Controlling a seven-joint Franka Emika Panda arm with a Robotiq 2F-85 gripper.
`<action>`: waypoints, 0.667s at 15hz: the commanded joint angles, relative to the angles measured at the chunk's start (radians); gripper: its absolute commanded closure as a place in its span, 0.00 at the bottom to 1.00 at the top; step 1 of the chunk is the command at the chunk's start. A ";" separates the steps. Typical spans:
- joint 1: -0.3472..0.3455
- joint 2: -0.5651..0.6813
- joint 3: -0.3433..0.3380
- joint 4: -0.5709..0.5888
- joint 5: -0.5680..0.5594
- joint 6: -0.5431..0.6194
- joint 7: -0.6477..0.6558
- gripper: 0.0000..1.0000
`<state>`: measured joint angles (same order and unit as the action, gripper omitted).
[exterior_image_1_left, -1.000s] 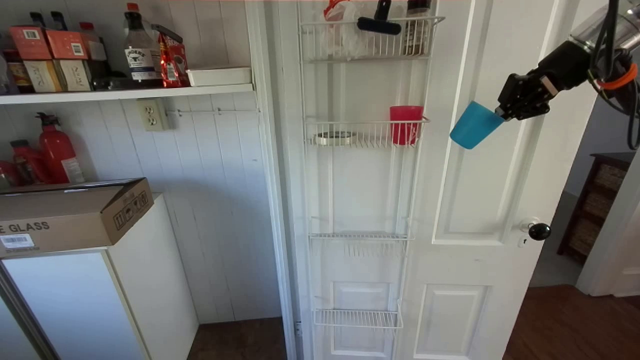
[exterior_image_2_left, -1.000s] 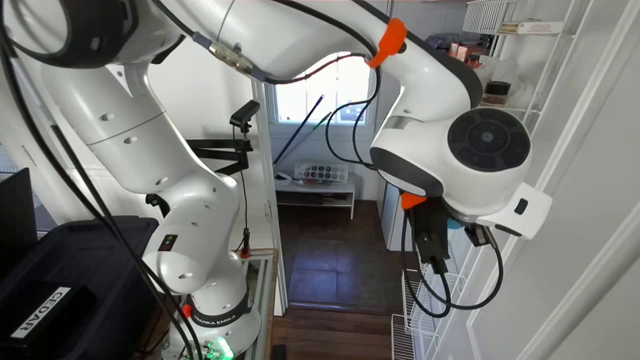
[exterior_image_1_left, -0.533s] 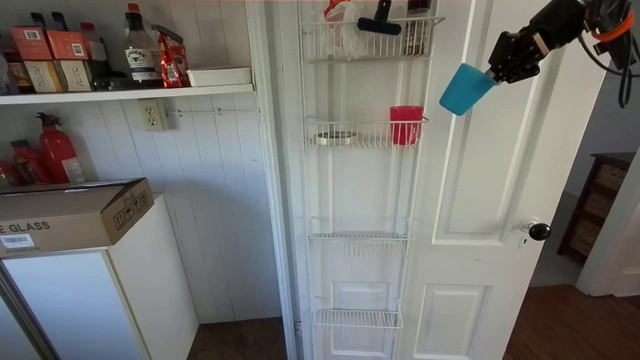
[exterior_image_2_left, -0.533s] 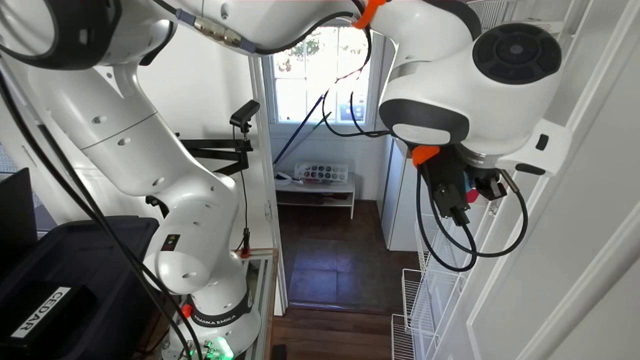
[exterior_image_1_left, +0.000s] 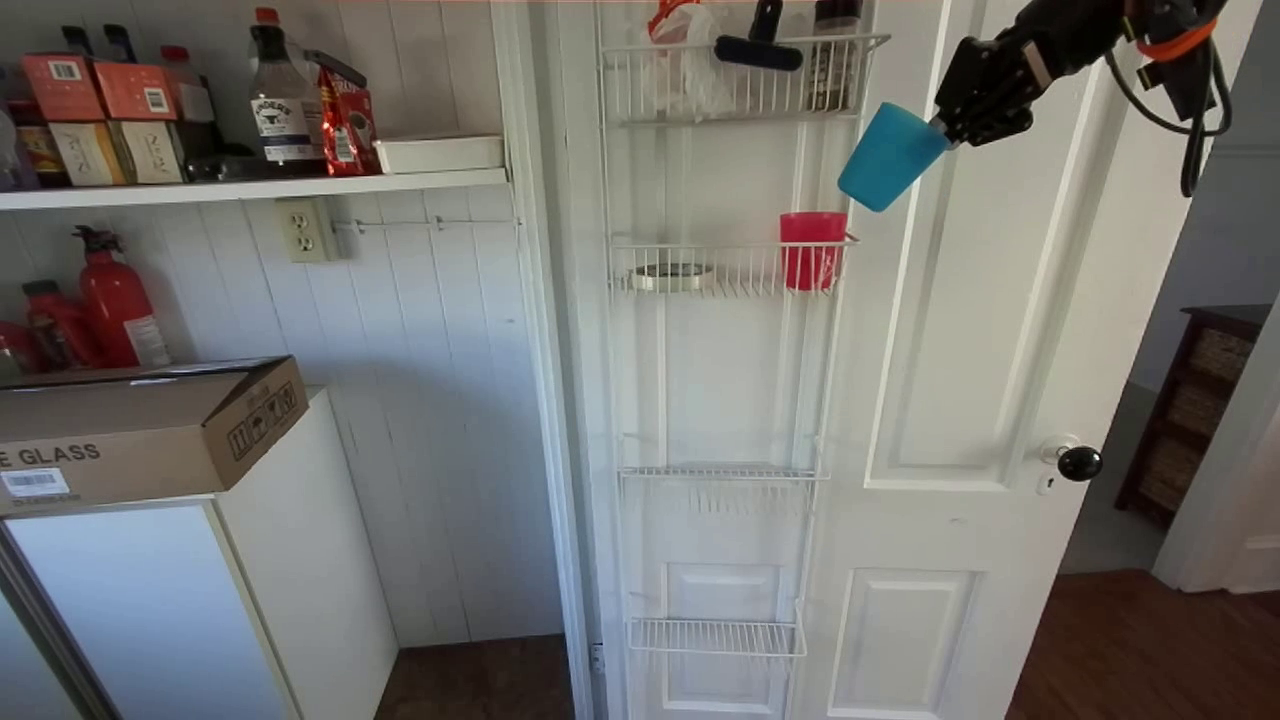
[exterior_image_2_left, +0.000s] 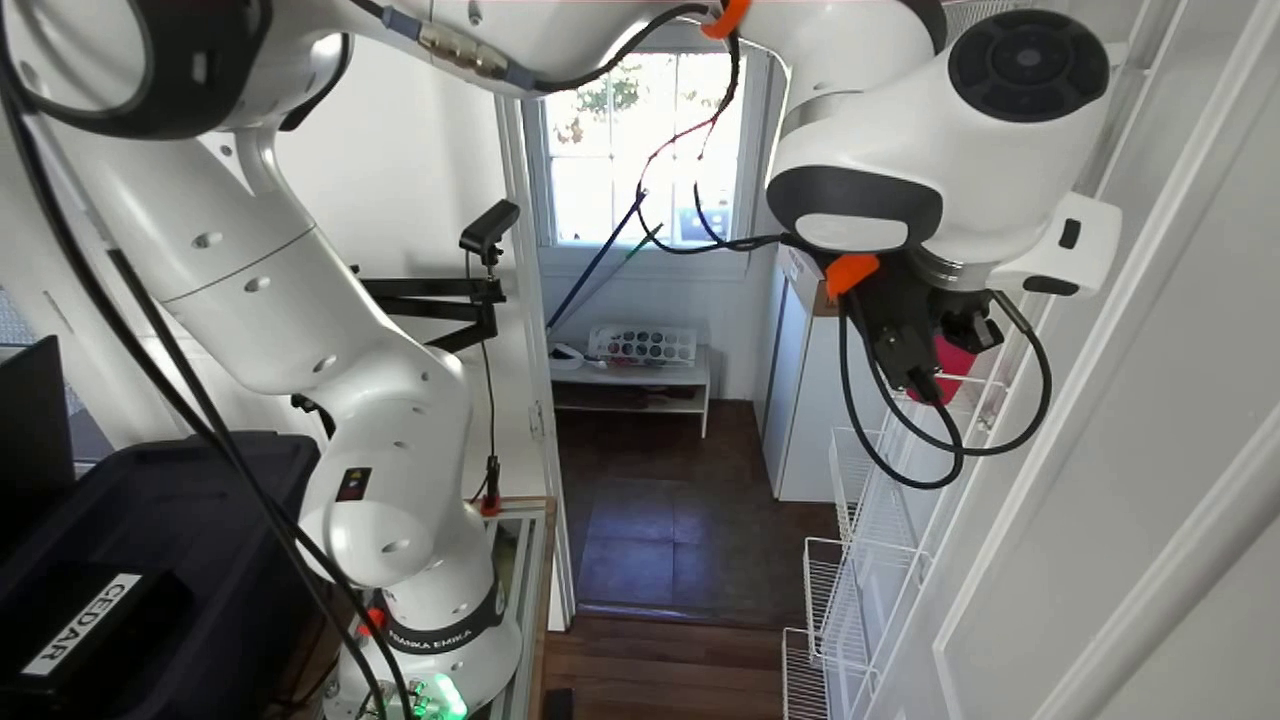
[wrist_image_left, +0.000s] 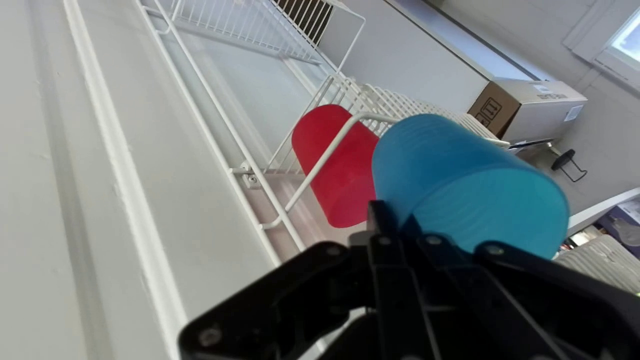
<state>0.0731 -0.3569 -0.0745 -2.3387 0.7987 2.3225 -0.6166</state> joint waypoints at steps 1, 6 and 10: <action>0.014 0.036 -0.011 0.022 0.049 0.014 0.007 0.99; 0.014 0.069 -0.013 0.032 0.164 0.048 -0.031 0.99; 0.005 0.097 -0.002 0.032 0.251 0.079 -0.064 0.99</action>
<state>0.0754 -0.2875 -0.0807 -2.3205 0.9798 2.3692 -0.6484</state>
